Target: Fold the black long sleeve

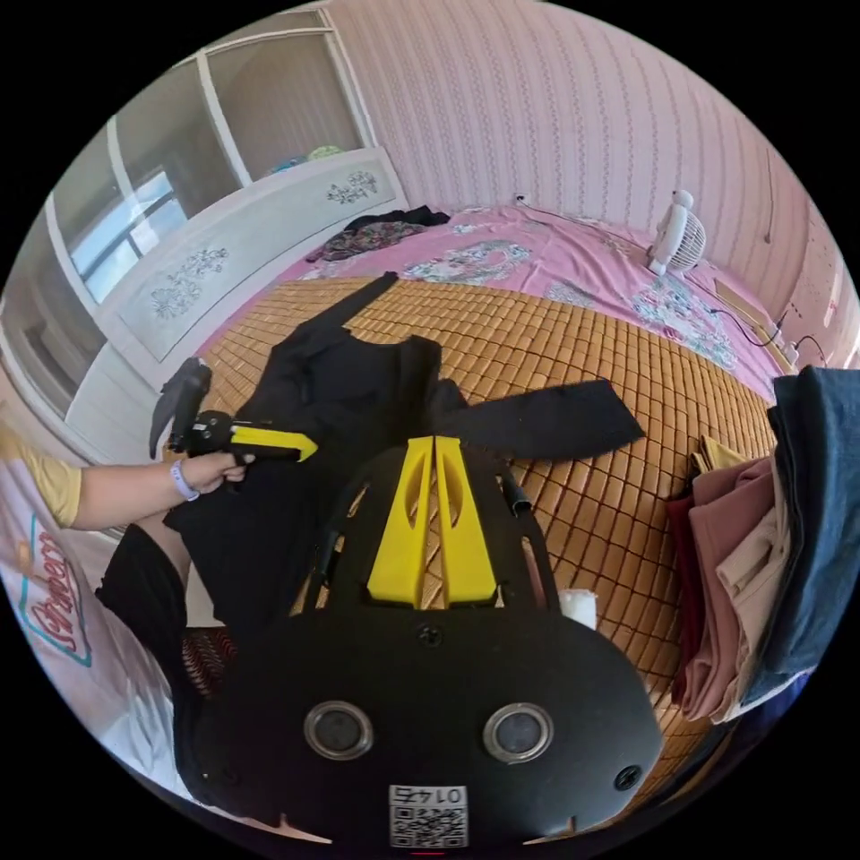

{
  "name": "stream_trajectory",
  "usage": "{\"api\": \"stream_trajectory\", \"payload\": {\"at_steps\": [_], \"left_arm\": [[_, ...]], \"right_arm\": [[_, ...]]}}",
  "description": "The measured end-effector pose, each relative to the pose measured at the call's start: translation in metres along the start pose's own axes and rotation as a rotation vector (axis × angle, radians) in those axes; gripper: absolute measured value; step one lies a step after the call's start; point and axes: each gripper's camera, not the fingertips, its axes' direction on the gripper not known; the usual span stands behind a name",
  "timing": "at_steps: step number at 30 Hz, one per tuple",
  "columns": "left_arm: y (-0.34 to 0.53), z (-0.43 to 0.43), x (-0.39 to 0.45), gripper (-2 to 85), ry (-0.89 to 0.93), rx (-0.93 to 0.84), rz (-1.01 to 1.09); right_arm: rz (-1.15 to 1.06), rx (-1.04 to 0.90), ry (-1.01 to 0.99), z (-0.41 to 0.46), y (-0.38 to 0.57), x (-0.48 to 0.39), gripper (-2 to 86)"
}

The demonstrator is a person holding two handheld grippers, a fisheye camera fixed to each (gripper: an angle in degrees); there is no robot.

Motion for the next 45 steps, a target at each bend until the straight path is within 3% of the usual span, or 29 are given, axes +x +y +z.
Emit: {"api": "stream_trajectory", "payload": {"at_steps": [4, 8, 13, 17, 21, 24, 27, 30, 33, 37, 45], "left_arm": [[-0.013, 0.002, 0.001, -1.0, 0.024, -0.008, -0.024], [-0.026, 0.004, 0.004, -1.0, 0.030, -0.023, -0.038], [-0.043, -0.006, 0.014, -1.0, 0.032, -0.020, -0.022], [-0.066, -0.021, 0.020, -1.0, 0.039, 0.059, -0.001], [-0.096, -0.006, 0.030, -1.0, 0.057, 0.025, 0.032], [-0.116, 0.021, 0.044, -1.0, 0.079, -0.055, 0.054], [-0.126, 0.044, 0.059, -1.0, 0.036, -0.125, 0.101], [-0.138, 0.045, 0.067, -1.0, 0.008, -0.150, 0.108], [-0.151, 0.045, 0.076, -1.0, -0.011, -0.182, 0.129], [-0.167, 0.027, 0.085, -1.0, 0.024, -0.113, 0.142], [-0.226, 0.033, 0.087, -0.9, -0.015, -0.075, 0.154]], "right_arm": [[-0.024, 0.120, 0.096, -0.059, -0.011, -0.007, -0.1], [0.098, 0.131, 0.260, -0.055, -0.003, 0.033, 1.5], [0.175, -0.012, 0.216, -0.045, 0.062, 0.034, 8.0], [0.280, -0.106, 0.128, -0.038, 0.134, 0.014, 8.3], [0.315, -0.237, 0.076, -0.032, 0.192, -0.016, 7.8], [0.287, -0.209, 0.124, -0.040, 0.206, -0.023, 3.0], [0.318, -0.208, 0.029, -0.054, 0.201, -0.010, 1.5], [0.407, -0.009, -0.123, -0.105, 0.194, 0.019, 1.2], [0.564, 0.163, 0.036, -0.162, 0.199, 0.066, 1.8], [0.676, 0.227, 0.337, -0.191, 0.210, 0.099, 5.5], [0.590, -0.016, 0.388, -0.112, 0.196, 0.100, 7.7]]}}
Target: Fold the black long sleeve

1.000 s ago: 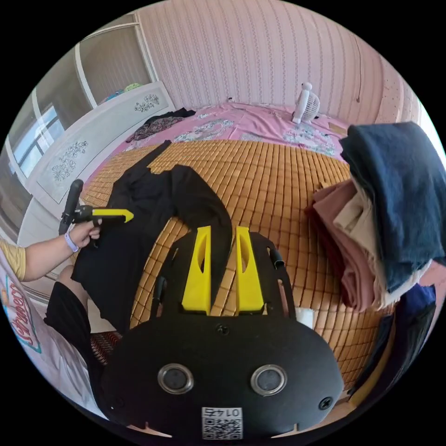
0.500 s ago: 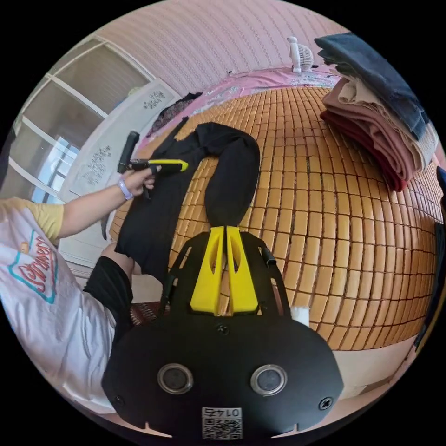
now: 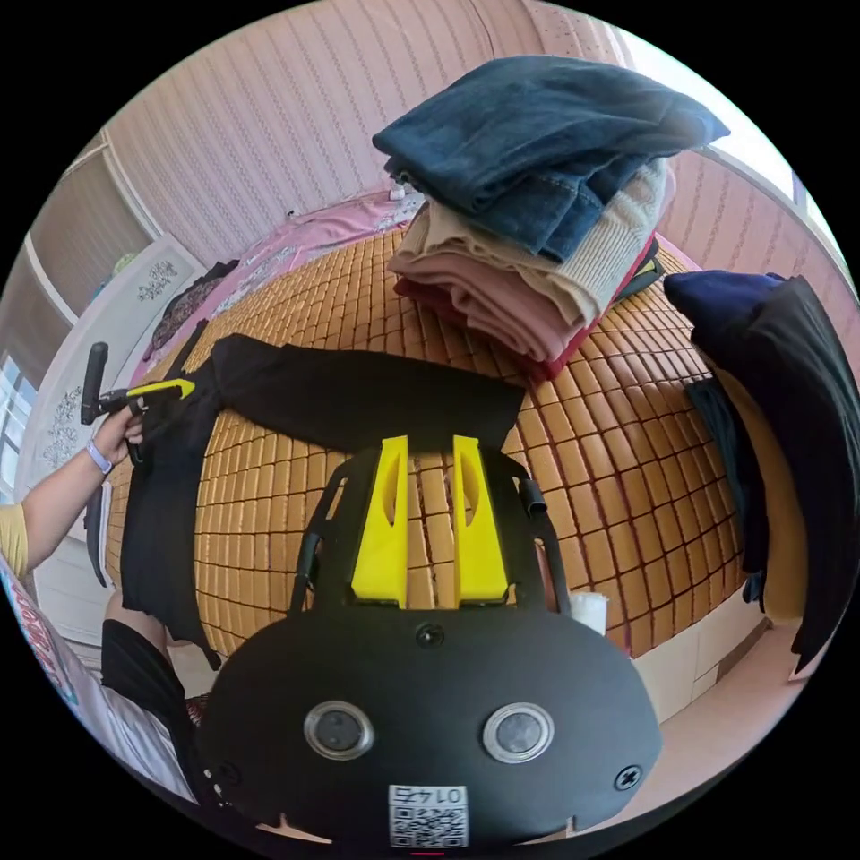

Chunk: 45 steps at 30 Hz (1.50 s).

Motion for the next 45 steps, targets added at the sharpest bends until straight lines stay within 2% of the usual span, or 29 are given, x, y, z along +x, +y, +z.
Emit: {"api": "stream_trajectory", "payload": {"at_steps": [2, 4, 7, 9, 12, 15, 17, 19, 22, 25, 31, 34, 37, 42, 45], "left_arm": [[-0.020, 0.010, -0.003, -0.7, 0.011, -0.004, -0.023], [-0.034, 0.017, -0.005, -0.2, 0.025, -0.005, -0.040], [-0.058, 0.027, -0.007, 2.0, 0.013, -0.012, -0.069], [-0.070, 0.034, -0.007, 3.6, 0.000, -0.026, -0.071], [-0.085, 0.047, -0.004, 4.8, -0.036, -0.065, -0.076], [-0.087, 0.056, -0.001, 3.6, -0.045, -0.081, -0.100], [-0.087, 0.056, -0.001, 1.1, -0.028, -0.071, -0.129], [-0.090, 0.056, -0.002, -0.2, -0.002, -0.078, -0.125], [-0.096, 0.056, -0.003, -0.8, 0.011, -0.096, -0.133], [-0.098, 0.055, 0.000, -0.9, -0.002, -0.091, -0.116], [-0.096, 0.053, 0.002, -1.0, -0.012, -0.065, -0.136], [-0.096, 0.052, 0.001, -1.0, -0.007, -0.072, -0.137], [-0.097, 0.052, 0.001, -1.0, -0.004, -0.082, -0.135], [-0.092, 0.051, -0.001, -1.0, 0.006, -0.074, -0.137], [-0.088, 0.051, -0.001, -1.0, 0.004, -0.067, -0.126]], "right_arm": [[-0.002, -0.057, 0.034, 0.018, -0.004, -0.001, 6.6], [-0.019, -0.039, 0.074, 0.021, -0.006, 0.002, 1.8], [-0.019, -0.067, -0.041, 0.006, -0.012, 0.014, 0.7], [0.008, 0.017, -0.104, -0.019, -0.011, 0.023, 0.8], [0.035, 0.090, -0.063, -0.038, -0.006, 0.034, 2.9], [0.091, 0.003, -0.047, -0.012, -0.012, 0.044, 8.1], [0.127, -0.046, -0.065, 0.008, -0.018, 0.047, 7.1], [0.155, -0.026, 0.004, 0.011, -0.023, 0.047, 1.7], [0.198, -0.017, -0.188, -0.008, -0.025, 0.060, 0.4], [0.304, 0.041, -0.247, -0.047, -0.016, 0.085, 0.8], [0.249, -0.094, -0.083, -0.036, -0.010, 0.081, 2.8], [0.194, -0.048, -0.045, -0.019, -0.018, 0.059, 5.4], [0.253, 0.014, -0.035, 0.005, -0.029, 0.060, 5.9], [0.231, -0.026, -0.083, 0.036, -0.042, 0.060, 0.1], [0.248, 0.104, -0.038, 0.019, -0.042, 0.065, -0.3]]}}
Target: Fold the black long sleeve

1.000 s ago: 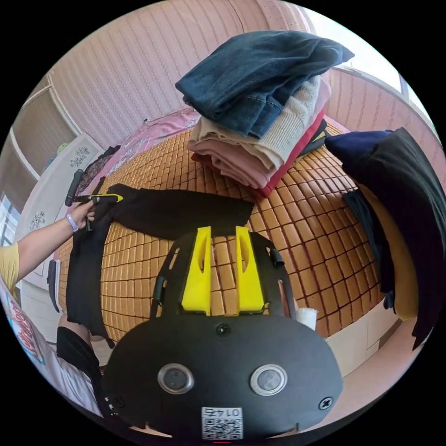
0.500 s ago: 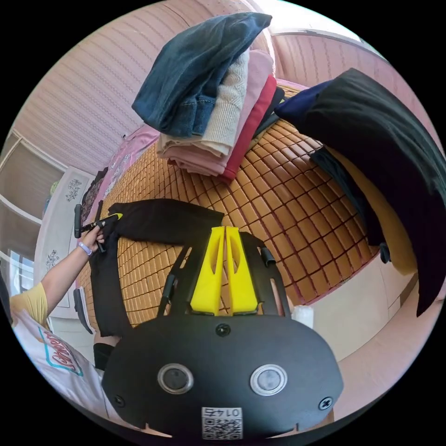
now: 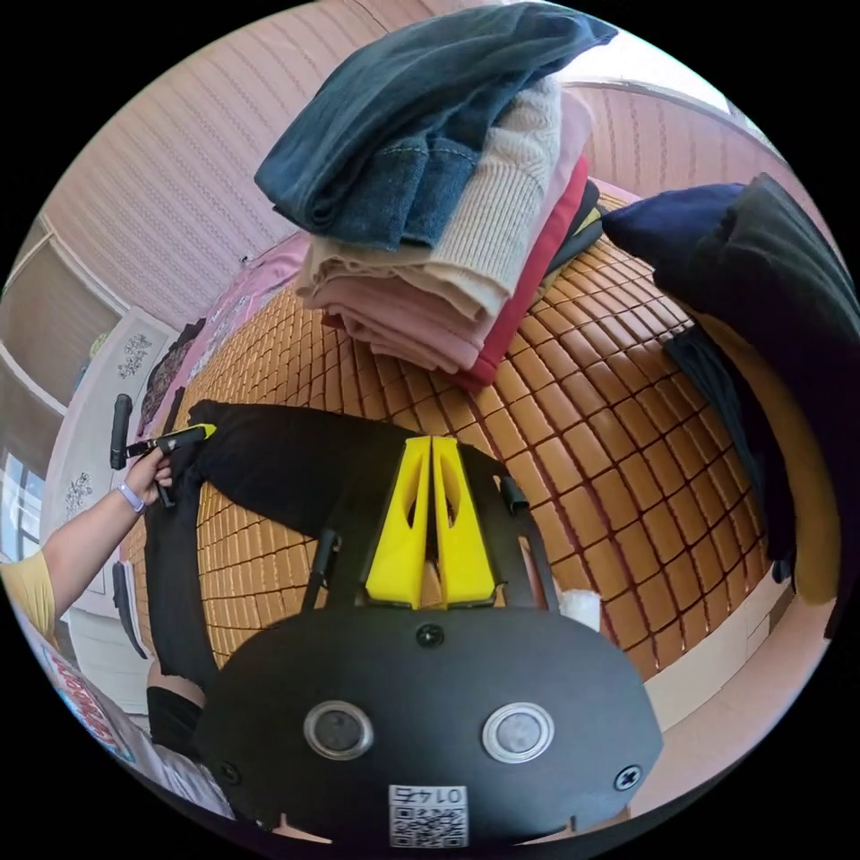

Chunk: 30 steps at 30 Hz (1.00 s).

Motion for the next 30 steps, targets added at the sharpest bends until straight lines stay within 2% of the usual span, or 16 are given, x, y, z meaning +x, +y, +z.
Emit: {"api": "stream_trajectory", "payload": {"at_steps": [2, 5, 8, 10, 11, 15, 18, 22, 27, 30], "left_arm": [[0.005, 0.001, -0.001, -1.0, 0.005, 0.012, 0.002], [0.011, 0.002, -0.004, -1.0, 0.023, 0.020, -0.015], [0.016, 0.002, -0.003, -1.0, 0.009, 0.016, 0.007], [0.020, 0.002, -0.002, -1.0, -0.004, 0.012, 0.019], [0.022, 0.002, -0.002, -1.0, -0.011, 0.009, 0.020], [0.029, 0.002, 0.001, -1.0, -0.042, 0.000, 0.026], [0.035, 0.002, 0.005, -1.0, -0.090, 0.000, 0.063], [0.048, 0.000, 0.002, -1.0, -0.097, 0.022, 0.062], [0.060, 0.001, -0.001, -1.0, -0.087, 0.061, 0.037], [0.063, 0.003, -0.004, -0.9, -0.062, 0.075, 0.016]], "right_arm": [[0.040, 0.059, 0.031, -0.006, 0.001, 0.005, -0.2], [-0.051, 0.043, 0.008, -0.003, 0.011, -0.011, -0.2], [-0.263, -0.095, 0.020, 0.019, 0.033, -0.052, -0.4], [-0.344, -0.239, 0.119, 0.045, 0.050, -0.069, -0.8], [-0.355, -0.212, 0.118, 0.045, 0.054, -0.071, -0.8], [-0.327, -0.170, 0.140, 0.053, 0.062, -0.066, -0.8], [-0.317, -0.155, 0.266, 0.064, 0.065, -0.063, -0.7], [-0.298, -0.139, 0.219, 0.076, 0.067, -0.060, -0.6], [-0.303, -0.120, 0.333, 0.096, 0.071, -0.066, -0.5], [-0.282, -0.109, 0.304, 0.104, 0.071, -0.062, -0.5]]}}
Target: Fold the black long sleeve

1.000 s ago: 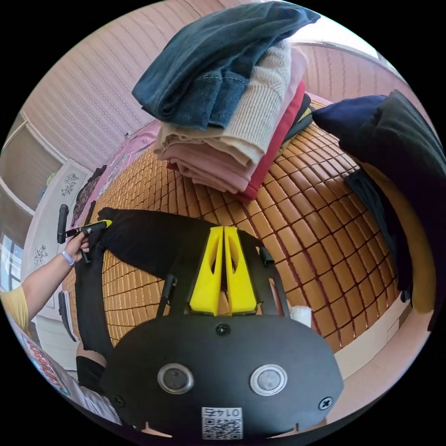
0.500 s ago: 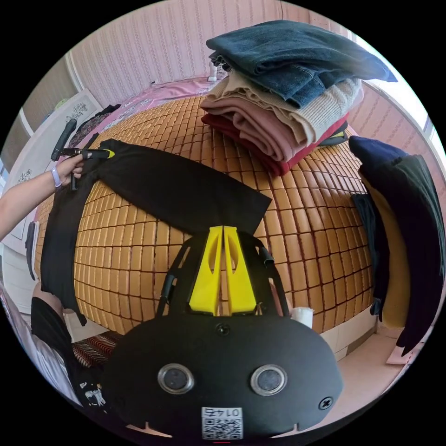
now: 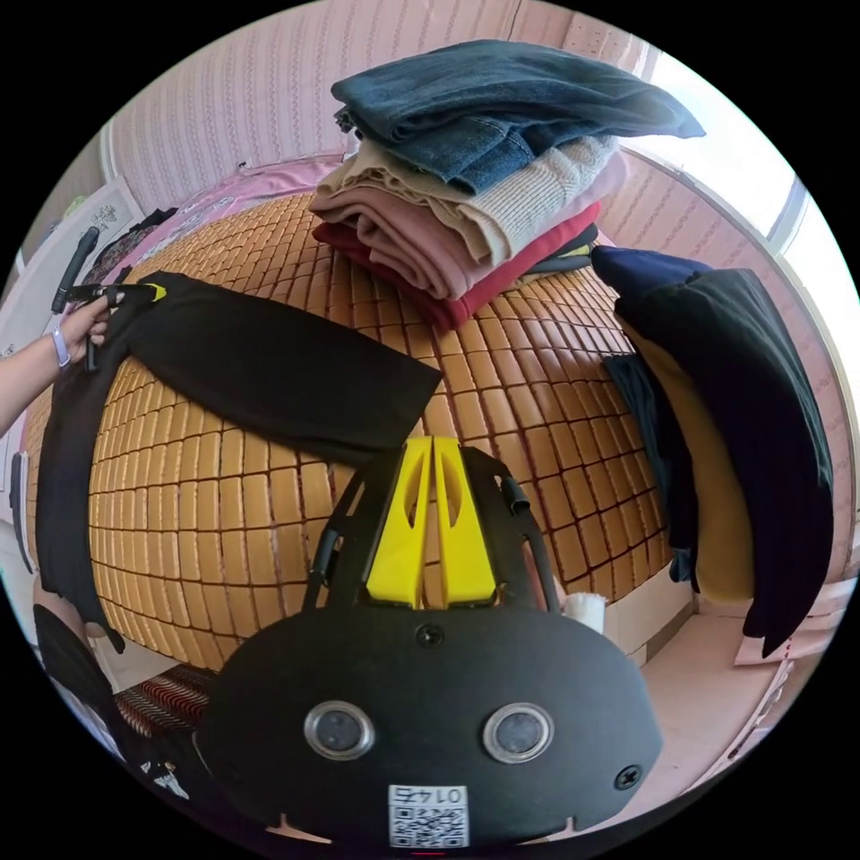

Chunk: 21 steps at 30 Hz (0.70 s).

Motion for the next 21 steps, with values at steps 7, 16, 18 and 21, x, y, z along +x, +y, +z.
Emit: {"api": "stream_trajectory", "payload": {"at_steps": [7, 16, 18, 21], "left_arm": [[0.022, -0.001, -0.019, 0.3, 0.113, -0.030, -0.022], [0.228, -0.129, -0.077, 3.4, 0.125, 0.045, -0.027], [0.287, -0.150, -0.087, 3.5, 0.065, 0.012, -0.066], [0.374, -0.175, -0.102, 3.8, -0.028, -0.022, -0.161]], "right_arm": [[0.049, 0.006, -0.052, 0.008, -0.002, -0.006, -0.3], [-0.107, -0.001, -0.251, -0.013, 0.039, -0.090, 2.4], [-0.154, -0.007, -0.313, -0.014, 0.043, -0.113, 2.9], [-0.308, -0.024, -0.419, -0.011, 0.032, -0.167, 3.8]]}}
